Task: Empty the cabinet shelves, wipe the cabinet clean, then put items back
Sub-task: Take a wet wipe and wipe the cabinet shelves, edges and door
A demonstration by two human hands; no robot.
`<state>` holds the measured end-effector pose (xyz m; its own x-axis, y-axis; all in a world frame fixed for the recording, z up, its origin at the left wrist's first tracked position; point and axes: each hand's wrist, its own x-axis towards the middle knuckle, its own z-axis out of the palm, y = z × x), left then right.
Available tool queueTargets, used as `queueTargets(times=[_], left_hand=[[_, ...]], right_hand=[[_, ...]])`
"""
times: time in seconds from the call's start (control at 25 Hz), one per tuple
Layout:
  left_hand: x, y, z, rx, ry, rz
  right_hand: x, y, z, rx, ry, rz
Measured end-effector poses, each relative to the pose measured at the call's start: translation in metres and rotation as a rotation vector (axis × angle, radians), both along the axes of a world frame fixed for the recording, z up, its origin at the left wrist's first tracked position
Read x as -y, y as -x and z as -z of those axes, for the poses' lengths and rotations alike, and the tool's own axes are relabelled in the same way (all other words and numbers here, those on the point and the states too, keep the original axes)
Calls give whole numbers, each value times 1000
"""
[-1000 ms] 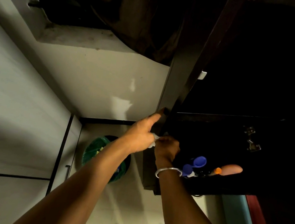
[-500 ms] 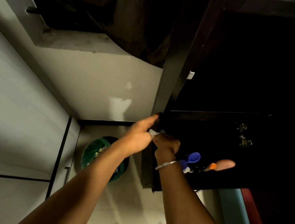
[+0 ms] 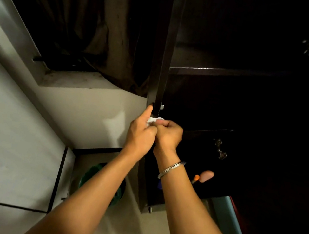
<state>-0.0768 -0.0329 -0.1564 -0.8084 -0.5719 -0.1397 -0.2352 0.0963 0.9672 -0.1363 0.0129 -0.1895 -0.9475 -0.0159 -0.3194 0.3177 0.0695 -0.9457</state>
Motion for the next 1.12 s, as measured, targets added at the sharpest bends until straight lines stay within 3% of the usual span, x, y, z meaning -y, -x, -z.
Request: queueTargets(times=[0.24, 0.44, 0.68, 0.92, 1.04, 1.12], left_hand=[[-6, -18, -69, -91, 663, 139], [-9, -18, -115, -210, 948, 134], [-38, 2, -171, -410, 1048, 174], [-98, 50, -234, -488, 1096, 261], [-137, 86, -271, -545, 1092, 323], [-162, 109, -293, -602, 1099, 347]], right_hand=[[-30, 0, -95, -433, -104, -106], [-55, 2, -158, -625, -116, -147], [-99, 18, -215, -766, -67, -55], [-190, 47, -295, -978, -166, 62], [-252, 67, -341, -1135, -338, 124], [-285, 81, -367, -1345, -637, 155]])
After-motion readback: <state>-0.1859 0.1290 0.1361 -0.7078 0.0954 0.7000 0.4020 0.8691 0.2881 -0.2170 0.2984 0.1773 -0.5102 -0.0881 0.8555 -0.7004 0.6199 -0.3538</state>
